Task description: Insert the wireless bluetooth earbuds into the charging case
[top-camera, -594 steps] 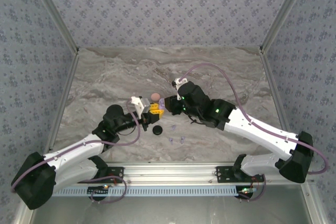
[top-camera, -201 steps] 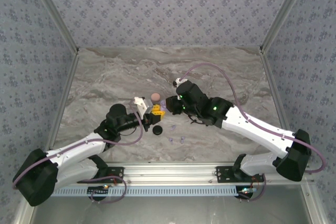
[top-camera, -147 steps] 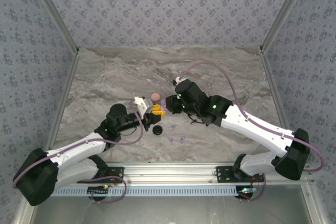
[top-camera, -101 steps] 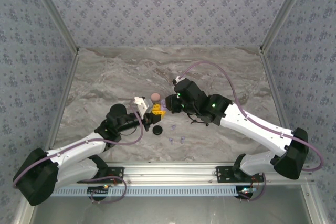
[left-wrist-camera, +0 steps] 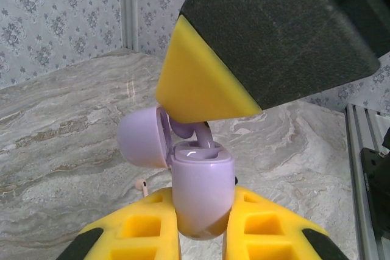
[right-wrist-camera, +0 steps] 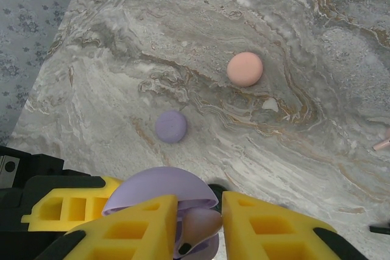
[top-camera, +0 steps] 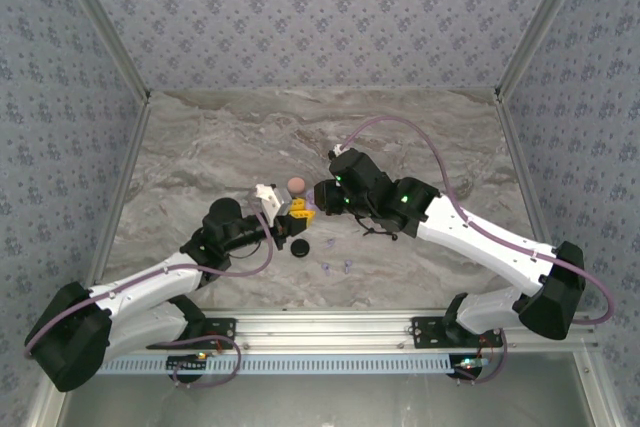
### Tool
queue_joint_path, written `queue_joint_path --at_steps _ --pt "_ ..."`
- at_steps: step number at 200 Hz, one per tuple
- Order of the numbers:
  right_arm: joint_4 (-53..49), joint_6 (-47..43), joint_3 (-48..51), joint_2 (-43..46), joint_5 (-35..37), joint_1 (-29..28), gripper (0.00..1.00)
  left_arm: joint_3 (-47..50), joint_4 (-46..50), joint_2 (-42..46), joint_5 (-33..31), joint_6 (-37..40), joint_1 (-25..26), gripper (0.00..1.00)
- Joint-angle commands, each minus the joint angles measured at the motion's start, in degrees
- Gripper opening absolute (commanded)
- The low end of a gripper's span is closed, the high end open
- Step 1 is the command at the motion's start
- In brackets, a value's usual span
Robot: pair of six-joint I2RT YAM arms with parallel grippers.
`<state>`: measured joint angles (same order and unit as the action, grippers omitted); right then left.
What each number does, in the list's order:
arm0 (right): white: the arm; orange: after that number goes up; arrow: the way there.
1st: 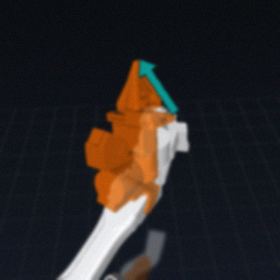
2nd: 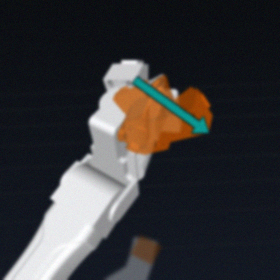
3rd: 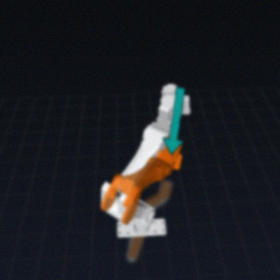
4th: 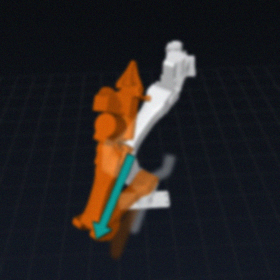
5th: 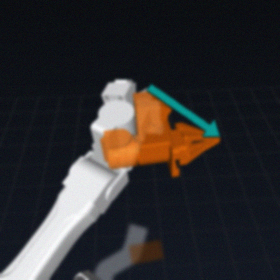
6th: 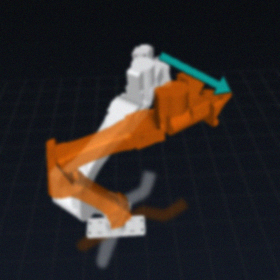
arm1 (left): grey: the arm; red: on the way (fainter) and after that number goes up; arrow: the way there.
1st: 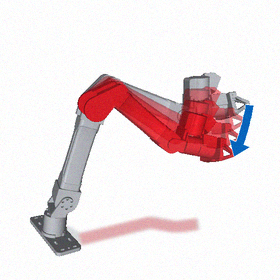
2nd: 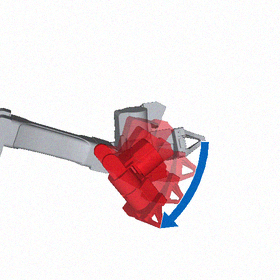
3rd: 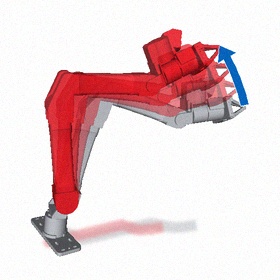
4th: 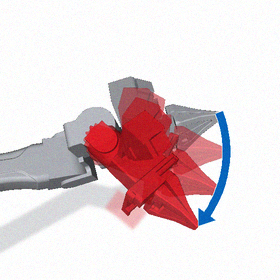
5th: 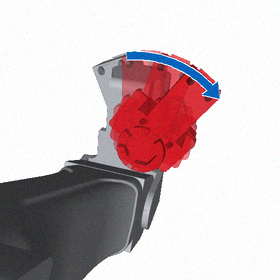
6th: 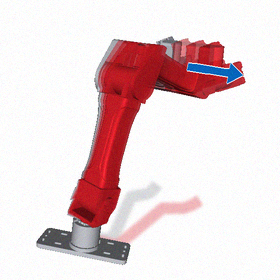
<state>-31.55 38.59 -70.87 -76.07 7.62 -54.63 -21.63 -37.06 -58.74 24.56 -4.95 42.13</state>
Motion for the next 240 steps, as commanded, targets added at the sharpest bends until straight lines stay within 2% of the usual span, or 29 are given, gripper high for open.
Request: queue_joint_path --at_steps 1,31,94,146,163,185,240 --pt "0.14 0.91 -1.05 -0.12 -2.93 -0.26 0.3 -2.63 -3.66 0.03 0.68 1.25 0.76 0.0" --pt "0.95 0.98 -1.1 0.82 -4.01 0.09 0.32 -2.35 -4.1 0.04 0.84 1.28 0.72 0.0" --pt "3.96 -2.09 0.93 9.05 -4.36 2.86 0.54 -1.25 -7.94 0.29 0.36 -0.02 0.76 0.0" --pt "2.5 -4.9 8.37 18.59 -4.84 8.55 0.54 -0.43 -13.46 2.77 -1.79 -0.16 0.81 0.0" --pt "5.0 -4.04 10.9 20.58 -8.66 9.86 0.53 -1.25 -13.09 4.05 -1.89 0.67 0.76 0.0" --pt "9.37 -4.54 11.96 20.8 -13.76 9.76 0.53 -2.46 -13.44 4.81 -1.18 1.07 0.71 0.0" --pt "8.14 -7.1 11.29 19.76 -13.21 9.02 0.53 -5.42 -14.4 5.46 -0.32 2.14 0.76 0.0"
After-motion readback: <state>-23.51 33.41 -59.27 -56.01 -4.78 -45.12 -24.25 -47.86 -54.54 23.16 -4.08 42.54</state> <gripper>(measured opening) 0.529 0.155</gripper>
